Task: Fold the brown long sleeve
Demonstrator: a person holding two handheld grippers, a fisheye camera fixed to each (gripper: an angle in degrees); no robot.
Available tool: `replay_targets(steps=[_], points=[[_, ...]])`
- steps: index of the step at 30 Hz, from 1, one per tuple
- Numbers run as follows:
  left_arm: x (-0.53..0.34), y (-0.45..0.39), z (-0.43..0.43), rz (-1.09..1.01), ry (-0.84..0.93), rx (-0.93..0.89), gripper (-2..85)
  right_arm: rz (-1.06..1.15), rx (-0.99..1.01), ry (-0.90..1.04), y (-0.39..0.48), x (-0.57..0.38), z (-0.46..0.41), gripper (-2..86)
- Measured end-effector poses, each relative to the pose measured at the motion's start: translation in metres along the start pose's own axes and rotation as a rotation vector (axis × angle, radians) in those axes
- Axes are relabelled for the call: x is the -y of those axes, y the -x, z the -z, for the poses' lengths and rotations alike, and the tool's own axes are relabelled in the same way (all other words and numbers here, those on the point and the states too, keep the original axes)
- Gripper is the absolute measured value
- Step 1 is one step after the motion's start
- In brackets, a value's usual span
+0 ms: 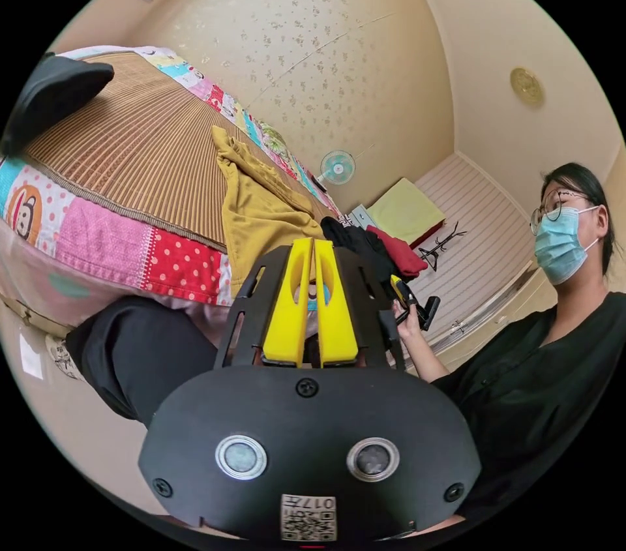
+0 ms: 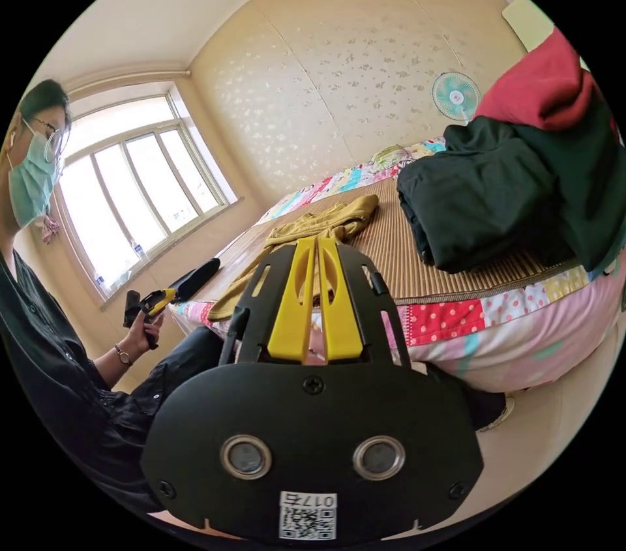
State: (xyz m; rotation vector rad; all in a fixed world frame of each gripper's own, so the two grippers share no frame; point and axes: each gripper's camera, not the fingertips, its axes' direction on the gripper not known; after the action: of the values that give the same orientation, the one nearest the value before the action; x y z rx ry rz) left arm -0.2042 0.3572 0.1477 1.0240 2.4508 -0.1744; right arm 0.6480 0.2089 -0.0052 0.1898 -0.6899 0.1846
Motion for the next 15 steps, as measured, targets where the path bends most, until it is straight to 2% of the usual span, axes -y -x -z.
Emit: replay_targets(steps=[3,8,10,15], points=[[0.005,-0.001,-0.012,0.014,0.051,0.027,-0.8,-0.032,0.035,0.007,-0.011,0.010,-0.002,0.9],[0.014,-0.013,-0.035,0.004,0.139,0.145,0.6,-0.068,0.126,0.131,-0.028,0.030,-0.022,1.9],[0.018,-0.016,-0.045,0.007,0.147,0.194,6.7,-0.093,0.121,0.122,-0.035,0.035,-0.029,3.4],[0.028,-0.014,-0.063,0.029,0.148,0.212,12.2,-0.140,0.102,0.172,-0.048,0.049,-0.051,9.5]])
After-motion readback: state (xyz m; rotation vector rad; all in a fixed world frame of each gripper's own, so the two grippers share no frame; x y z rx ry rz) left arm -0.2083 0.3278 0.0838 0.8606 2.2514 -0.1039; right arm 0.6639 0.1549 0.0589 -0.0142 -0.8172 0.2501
